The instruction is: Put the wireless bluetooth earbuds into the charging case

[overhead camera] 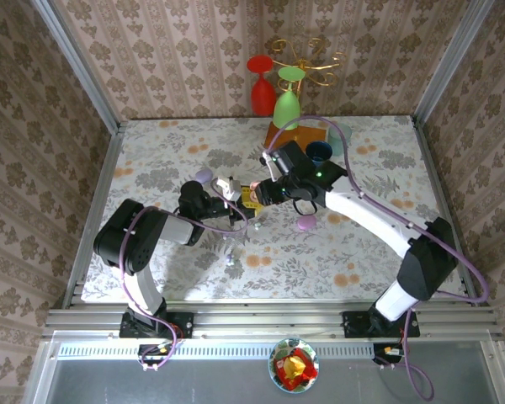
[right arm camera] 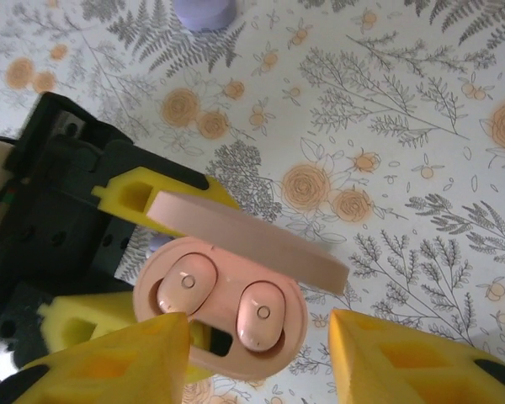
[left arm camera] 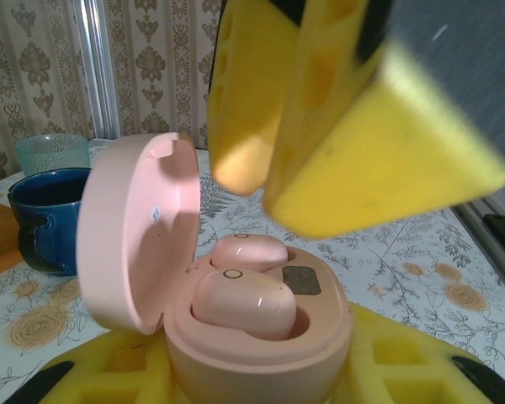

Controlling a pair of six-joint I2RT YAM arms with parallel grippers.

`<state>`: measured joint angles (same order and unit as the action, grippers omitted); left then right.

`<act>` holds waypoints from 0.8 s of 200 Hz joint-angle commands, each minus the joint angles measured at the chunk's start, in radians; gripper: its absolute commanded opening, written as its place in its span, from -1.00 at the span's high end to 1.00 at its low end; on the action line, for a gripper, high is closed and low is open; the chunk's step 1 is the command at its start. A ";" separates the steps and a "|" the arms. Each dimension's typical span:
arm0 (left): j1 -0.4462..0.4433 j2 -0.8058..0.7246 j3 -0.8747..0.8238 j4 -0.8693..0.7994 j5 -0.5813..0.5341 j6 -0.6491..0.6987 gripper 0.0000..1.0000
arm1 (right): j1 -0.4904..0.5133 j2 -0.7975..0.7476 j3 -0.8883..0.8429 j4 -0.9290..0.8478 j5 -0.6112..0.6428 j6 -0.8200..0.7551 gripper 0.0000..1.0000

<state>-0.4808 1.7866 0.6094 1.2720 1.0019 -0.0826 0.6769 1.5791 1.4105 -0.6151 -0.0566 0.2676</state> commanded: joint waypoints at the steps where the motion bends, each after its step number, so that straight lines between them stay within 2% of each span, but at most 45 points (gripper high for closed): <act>1: 0.011 -0.022 0.002 0.029 0.024 0.031 0.45 | -0.014 -0.094 -0.046 0.117 -0.082 0.026 -0.01; 17: 0.012 -0.022 -0.005 0.029 0.037 0.058 0.44 | -0.036 -0.113 -0.056 0.154 -0.124 0.059 0.00; 59: 0.002 -0.037 -0.019 0.029 0.059 0.120 0.43 | -0.067 -0.021 0.042 0.103 -0.138 0.068 0.40; 72: -0.001 -0.043 -0.019 0.029 0.046 0.106 0.44 | -0.075 0.019 0.062 0.095 -0.147 0.064 0.44; 93: -0.010 -0.055 -0.025 0.028 0.005 0.096 0.44 | -0.082 0.050 0.068 0.086 -0.169 0.065 0.46; 111: -0.006 -0.062 -0.017 0.030 -0.027 0.031 0.42 | -0.082 0.047 0.052 0.083 -0.189 0.062 0.46; 145: -0.001 -0.074 -0.004 0.030 -0.067 -0.022 0.44 | -0.083 -0.018 -0.019 0.116 -0.205 0.093 0.45; 152: -0.002 -0.076 -0.003 0.030 -0.072 -0.031 0.44 | -0.083 -0.039 -0.039 0.130 -0.199 0.102 0.40; 160: -0.002 -0.080 0.002 0.030 -0.073 -0.038 0.44 | -0.085 -0.065 -0.064 0.153 -0.189 0.121 0.25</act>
<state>-0.4828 1.7477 0.5957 1.2667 0.9531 -0.0677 0.5938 1.6009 1.4044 -0.4965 -0.2325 0.3481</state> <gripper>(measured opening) 0.360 0.305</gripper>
